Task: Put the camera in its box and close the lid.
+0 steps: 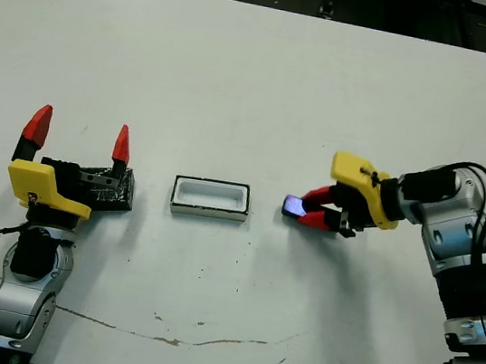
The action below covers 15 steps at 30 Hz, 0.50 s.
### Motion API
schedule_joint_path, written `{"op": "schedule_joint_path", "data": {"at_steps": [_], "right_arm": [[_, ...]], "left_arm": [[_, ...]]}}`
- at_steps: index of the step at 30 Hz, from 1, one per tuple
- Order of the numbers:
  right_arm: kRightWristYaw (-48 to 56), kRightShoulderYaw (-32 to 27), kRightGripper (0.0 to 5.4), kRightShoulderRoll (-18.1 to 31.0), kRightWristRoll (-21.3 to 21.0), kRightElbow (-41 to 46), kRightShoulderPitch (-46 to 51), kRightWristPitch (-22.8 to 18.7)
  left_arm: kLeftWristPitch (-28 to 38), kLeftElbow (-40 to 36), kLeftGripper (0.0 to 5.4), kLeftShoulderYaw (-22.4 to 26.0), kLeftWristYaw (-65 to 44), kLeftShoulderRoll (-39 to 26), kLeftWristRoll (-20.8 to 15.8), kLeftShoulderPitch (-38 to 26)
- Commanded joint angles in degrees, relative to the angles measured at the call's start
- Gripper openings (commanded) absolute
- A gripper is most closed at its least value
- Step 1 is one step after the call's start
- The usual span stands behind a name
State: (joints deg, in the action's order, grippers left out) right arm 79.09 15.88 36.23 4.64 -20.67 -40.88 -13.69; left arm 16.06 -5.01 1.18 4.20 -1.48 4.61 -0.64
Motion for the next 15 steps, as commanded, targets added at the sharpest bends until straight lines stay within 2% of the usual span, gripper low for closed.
{"op": "schedule_joint_path", "data": {"at_steps": [1, 3, 4, 9, 15], "right_arm": [[2.2, -1.3, 1.66, -1.1, 2.8, -0.2, -4.8, -3.9], [4.4, -1.6, 1.66, -2.8, 5.2, -2.1, -7.4, -7.0], [5.6, -1.5, 1.66, -3.8, 6.1, -3.2, -8.8, -7.3], [7.3, -0.8, 1.66, -8.6, 7.5, -5.5, -14.1, -7.0], [8.3, 0.0, 1.66, -16.1, 8.5, -8.6, -15.7, -4.2]], "left_arm": [[-0.5, 0.0, 5.4, 0.1, -0.1, -0.2, 0.1, 0.6], [-0.3, 0.2, 5.4, 0.1, 0.1, -0.3, 0.7, 0.5], [-0.2, 0.4, 5.4, 0.2, 0.1, -0.3, 0.6, 0.5], [-0.4, 0.3, 5.4, 0.0, -0.1, -0.1, 0.3, 0.5], [-0.2, 0.4, 5.4, -0.1, 0.2, 0.1, 0.6, 0.6]]}}
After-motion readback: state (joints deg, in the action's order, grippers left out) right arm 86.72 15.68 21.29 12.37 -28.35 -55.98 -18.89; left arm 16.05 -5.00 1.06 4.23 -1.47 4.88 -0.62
